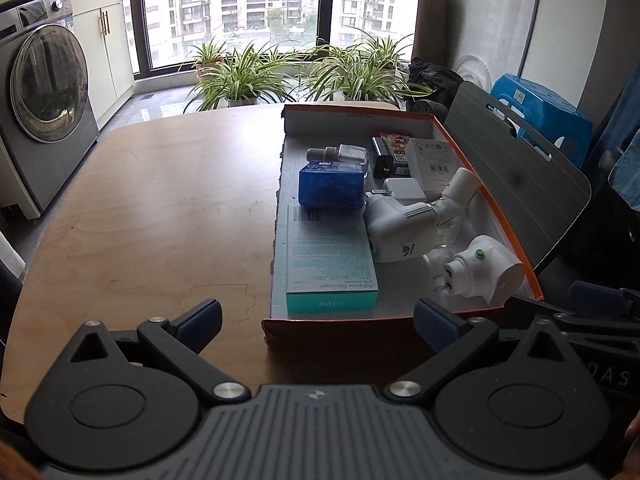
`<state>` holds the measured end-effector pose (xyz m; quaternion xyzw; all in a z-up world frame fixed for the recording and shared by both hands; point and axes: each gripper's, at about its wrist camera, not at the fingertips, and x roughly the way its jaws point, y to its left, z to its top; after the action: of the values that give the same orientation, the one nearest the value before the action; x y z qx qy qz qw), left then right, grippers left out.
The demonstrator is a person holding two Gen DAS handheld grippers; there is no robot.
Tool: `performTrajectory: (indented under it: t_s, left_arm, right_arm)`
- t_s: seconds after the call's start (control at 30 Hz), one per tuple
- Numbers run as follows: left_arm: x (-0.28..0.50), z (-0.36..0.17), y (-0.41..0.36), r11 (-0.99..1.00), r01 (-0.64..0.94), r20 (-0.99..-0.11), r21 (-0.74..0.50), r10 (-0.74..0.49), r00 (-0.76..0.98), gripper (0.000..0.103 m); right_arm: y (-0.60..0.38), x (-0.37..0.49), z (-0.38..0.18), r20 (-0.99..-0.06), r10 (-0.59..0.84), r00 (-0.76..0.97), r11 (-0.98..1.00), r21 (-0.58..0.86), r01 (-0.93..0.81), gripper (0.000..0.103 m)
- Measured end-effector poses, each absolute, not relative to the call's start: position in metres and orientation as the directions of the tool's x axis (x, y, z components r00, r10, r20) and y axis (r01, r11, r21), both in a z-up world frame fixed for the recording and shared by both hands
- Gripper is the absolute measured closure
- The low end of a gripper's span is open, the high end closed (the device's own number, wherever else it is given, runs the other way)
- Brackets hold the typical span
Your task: Organize rigid objects
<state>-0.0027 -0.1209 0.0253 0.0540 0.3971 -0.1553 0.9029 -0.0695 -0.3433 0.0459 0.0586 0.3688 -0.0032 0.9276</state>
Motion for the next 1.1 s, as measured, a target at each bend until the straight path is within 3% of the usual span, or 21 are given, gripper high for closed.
performTrajectory:
  t_s: [1.1]
  left_arm:
    - [0.011, 0.016, -0.123, 0.946, 0.322, -0.759, -0.026, -0.228, 0.609, 0.000]
  right_arm:
    - [-0.343, -0.054, 0.038, -0.708, 0.036, 0.705, 0.993, 0.104, 0.054, 0.015]
